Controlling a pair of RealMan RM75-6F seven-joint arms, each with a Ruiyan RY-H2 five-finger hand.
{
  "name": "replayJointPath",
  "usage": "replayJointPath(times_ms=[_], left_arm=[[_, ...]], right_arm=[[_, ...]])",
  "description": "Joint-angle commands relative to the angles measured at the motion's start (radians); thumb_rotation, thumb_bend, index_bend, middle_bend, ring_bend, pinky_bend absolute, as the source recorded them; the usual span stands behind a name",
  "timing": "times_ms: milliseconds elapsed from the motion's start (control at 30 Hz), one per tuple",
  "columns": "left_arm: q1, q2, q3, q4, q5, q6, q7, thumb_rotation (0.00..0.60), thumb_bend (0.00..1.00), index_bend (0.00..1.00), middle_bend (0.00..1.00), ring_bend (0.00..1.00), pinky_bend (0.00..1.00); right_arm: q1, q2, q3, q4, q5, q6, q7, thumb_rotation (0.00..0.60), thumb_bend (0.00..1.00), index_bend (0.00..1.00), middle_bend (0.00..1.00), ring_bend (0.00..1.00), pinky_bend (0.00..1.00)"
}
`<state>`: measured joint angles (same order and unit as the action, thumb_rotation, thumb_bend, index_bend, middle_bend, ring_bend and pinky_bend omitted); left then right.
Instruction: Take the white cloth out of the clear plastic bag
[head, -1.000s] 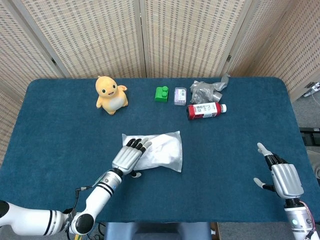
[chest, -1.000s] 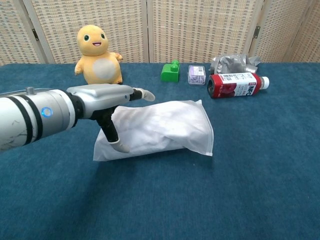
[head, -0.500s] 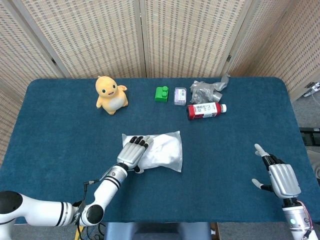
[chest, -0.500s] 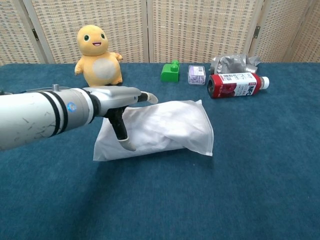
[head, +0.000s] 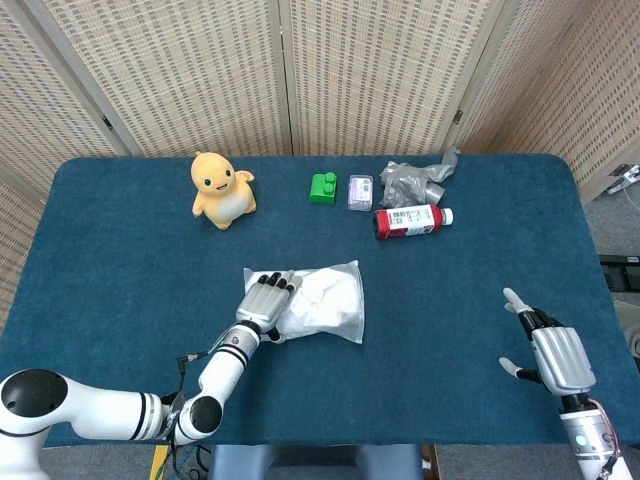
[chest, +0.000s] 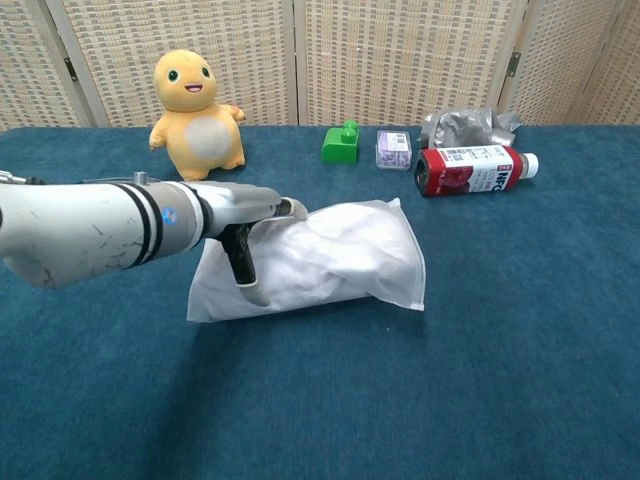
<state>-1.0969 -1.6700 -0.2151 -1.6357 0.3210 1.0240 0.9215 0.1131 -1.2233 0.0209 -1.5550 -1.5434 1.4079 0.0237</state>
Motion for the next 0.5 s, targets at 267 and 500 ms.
replayJointPath(times_ms=[267,500], left_arm=[[-0.046,-0.032,0.047,0.041,0.017,0.055,0.051,0.6,0.0,0.0,0.0,0.01,0.37],[-0.02,-0.071,0.07,0.087,0.151,0.101,-0.003,0.6,0.02,0.1,0.11,0.22,0.52]], right_arm=[[0.006,-0.006,-0.002,0.0,0.001,-0.007,-0.001,0.6,0.02,0.0,0.27,0.26,0.45],[0.012,-0.01,-0.001,-0.002,0.0,-0.013,-0.003,0.6,0.02,0.02,0.27,0.26,0.45]])
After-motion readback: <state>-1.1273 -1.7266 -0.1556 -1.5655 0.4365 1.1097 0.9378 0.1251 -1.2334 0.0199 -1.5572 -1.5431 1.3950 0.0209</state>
